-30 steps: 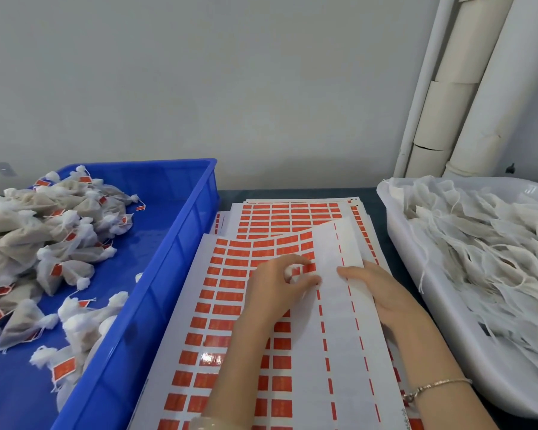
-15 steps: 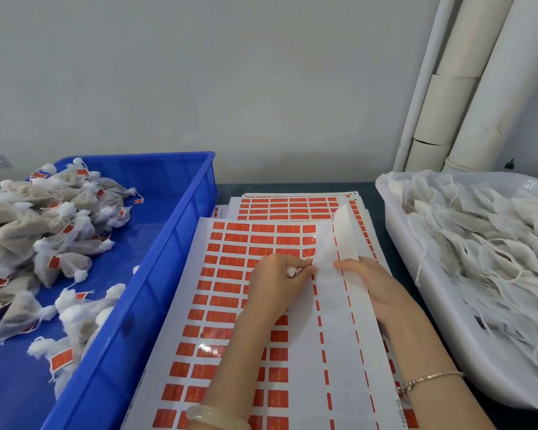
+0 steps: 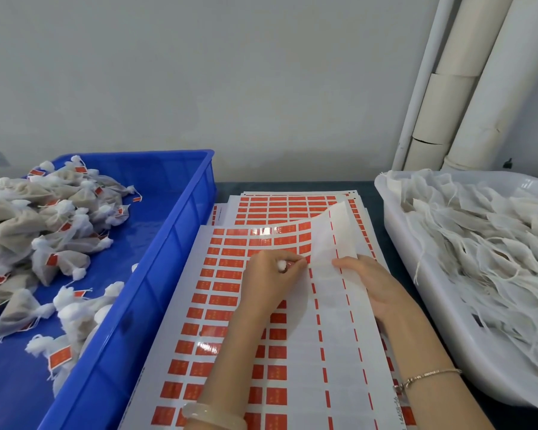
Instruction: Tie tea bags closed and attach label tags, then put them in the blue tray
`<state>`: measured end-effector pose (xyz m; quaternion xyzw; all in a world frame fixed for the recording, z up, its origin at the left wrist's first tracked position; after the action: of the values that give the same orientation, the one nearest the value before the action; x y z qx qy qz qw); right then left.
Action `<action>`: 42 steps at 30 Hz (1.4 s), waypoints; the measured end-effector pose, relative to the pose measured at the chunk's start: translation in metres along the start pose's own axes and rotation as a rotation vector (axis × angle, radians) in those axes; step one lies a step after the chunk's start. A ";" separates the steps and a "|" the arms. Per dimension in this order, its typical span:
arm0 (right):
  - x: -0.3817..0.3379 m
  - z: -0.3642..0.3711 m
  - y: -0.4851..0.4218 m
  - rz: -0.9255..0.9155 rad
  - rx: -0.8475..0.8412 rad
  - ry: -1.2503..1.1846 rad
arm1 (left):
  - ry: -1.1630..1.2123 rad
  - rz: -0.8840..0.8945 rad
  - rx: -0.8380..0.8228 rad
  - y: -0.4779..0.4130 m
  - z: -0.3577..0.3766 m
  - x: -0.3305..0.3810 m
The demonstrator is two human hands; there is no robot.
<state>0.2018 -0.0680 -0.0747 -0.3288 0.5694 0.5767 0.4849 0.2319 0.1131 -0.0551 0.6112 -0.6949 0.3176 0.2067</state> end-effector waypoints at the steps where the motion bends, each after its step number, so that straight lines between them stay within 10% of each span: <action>1: 0.000 0.001 0.000 0.005 -0.014 -0.021 | 0.008 0.007 -0.009 0.000 0.001 0.002; 42: -0.005 0.004 0.007 -0.013 0.003 0.020 | 0.104 -0.050 -0.005 -0.003 0.004 -0.007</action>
<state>0.1977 -0.0639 -0.0668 -0.3374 0.5728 0.5696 0.4834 0.2363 0.1152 -0.0623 0.6106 -0.6685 0.3417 0.2520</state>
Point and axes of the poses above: each hand's wrist, its own y-axis away from the middle knuckle, its own z-axis out of the palm, x = y × z, the point moved 8 cm from there along -y, towards the middle knuckle, and after that the axes turned 12 degrees about -y, right-handed, at the moved point
